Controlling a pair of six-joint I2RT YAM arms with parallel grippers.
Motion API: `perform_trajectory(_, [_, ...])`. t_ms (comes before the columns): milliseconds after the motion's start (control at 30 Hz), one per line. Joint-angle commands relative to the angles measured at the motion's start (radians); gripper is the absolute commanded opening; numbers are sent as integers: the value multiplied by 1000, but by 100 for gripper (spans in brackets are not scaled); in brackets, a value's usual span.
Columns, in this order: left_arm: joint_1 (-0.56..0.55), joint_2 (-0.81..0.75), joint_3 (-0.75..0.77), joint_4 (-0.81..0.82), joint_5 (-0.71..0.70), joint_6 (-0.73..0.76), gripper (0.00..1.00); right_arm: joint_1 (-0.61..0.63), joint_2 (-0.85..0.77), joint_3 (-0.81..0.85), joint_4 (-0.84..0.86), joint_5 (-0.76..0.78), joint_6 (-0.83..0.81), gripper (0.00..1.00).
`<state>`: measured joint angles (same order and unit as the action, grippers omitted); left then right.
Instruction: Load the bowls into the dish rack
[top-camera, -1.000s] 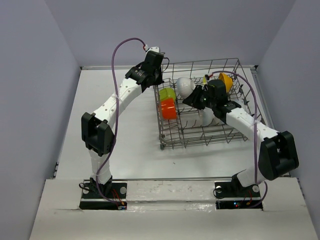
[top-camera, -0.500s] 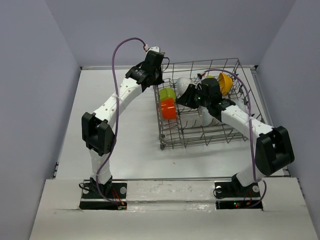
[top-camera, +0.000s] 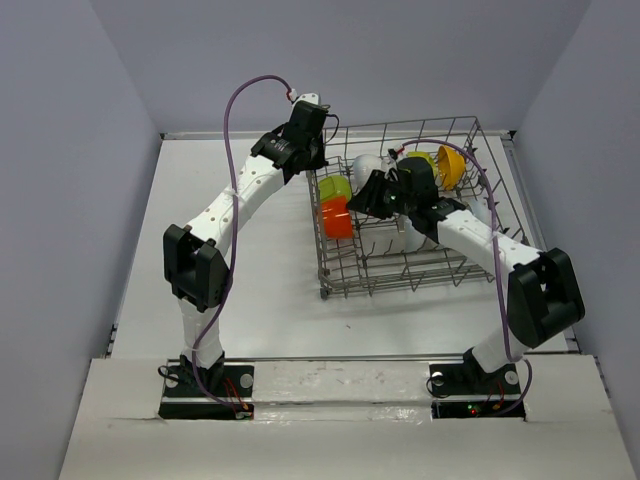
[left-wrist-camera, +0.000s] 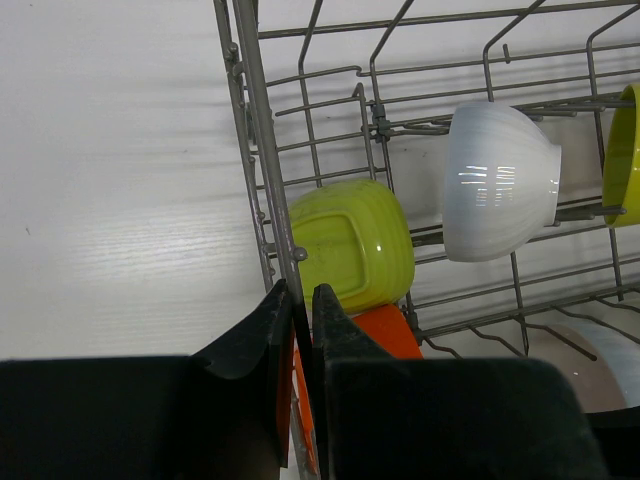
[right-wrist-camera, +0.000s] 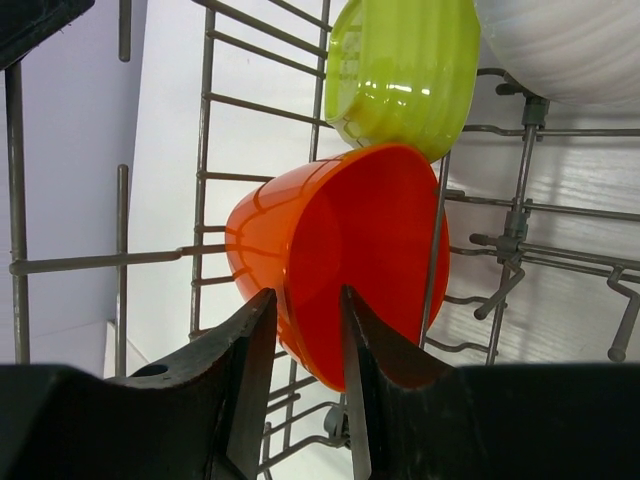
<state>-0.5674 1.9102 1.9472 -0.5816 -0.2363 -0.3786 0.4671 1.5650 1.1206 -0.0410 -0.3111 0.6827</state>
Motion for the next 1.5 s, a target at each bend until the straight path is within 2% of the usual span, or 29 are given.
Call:
perform_trajectory(0, [0,-34,71,65,2,46,0,10,-3,51,59,-3,5,37])
perform_trajectory(733, [0,-34,73,62,2,46,0,38,47,77,69,-22,9,38])
perform_trajectory(900, [0,-34,71,62,0,47,0,38,55,79,73,-28,12,35])
perform_trajectory(1133, [0,-36,75,59,-1,49,0,38,58,77,79,-25,17,24])
perform_trajectory(1267, [0,-34,79,57,-3,49,0,38,53,71,78,-13,12,9])
perform_trajectory(1467, [0,-36,84,52,-5,52,0,38,27,77,41,59,-18,1])
